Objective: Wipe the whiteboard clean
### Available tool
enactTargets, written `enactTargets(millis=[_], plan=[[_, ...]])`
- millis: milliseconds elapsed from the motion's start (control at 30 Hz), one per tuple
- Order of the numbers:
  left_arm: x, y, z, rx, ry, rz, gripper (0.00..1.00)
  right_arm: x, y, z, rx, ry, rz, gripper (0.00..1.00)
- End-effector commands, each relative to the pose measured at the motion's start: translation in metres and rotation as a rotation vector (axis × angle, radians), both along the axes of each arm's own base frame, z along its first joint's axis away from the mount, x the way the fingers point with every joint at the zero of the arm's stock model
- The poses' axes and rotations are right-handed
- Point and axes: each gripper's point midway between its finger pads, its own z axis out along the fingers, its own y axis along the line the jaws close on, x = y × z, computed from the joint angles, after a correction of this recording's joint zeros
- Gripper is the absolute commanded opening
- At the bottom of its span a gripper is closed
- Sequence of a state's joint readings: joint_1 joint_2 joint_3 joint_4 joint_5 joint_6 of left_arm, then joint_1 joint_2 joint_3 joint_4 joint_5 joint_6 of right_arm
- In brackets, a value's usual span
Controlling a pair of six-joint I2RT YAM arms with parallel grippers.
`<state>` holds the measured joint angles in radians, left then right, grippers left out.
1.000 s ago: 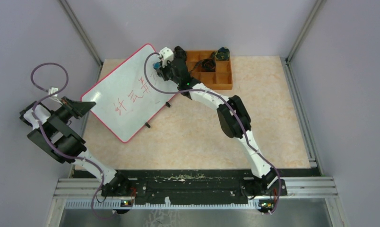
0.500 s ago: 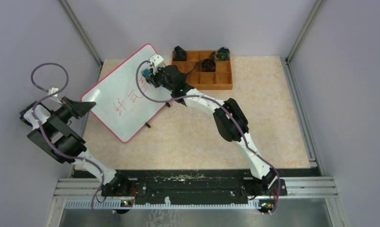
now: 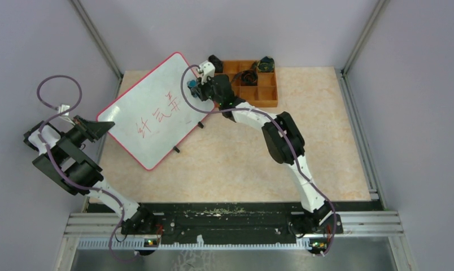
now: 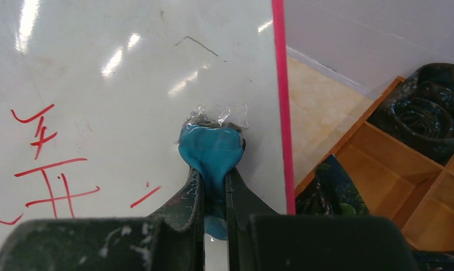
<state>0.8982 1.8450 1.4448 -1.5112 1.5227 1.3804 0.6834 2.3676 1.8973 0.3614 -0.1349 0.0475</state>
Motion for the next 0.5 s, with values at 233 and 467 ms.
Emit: enactTargets(millis=[233,467], plan=[[-0.002,0.017,-0.027,0.177,-0.037,-0.011,0.00,-0.004,-0.009,0.006,0.003,0.019,-0.020,0.00],[-0.003,0.016,-0.029,0.174,-0.034,-0.012,0.00,-0.048,0.037,0.009,0.006,0.001,0.069,0.00]])
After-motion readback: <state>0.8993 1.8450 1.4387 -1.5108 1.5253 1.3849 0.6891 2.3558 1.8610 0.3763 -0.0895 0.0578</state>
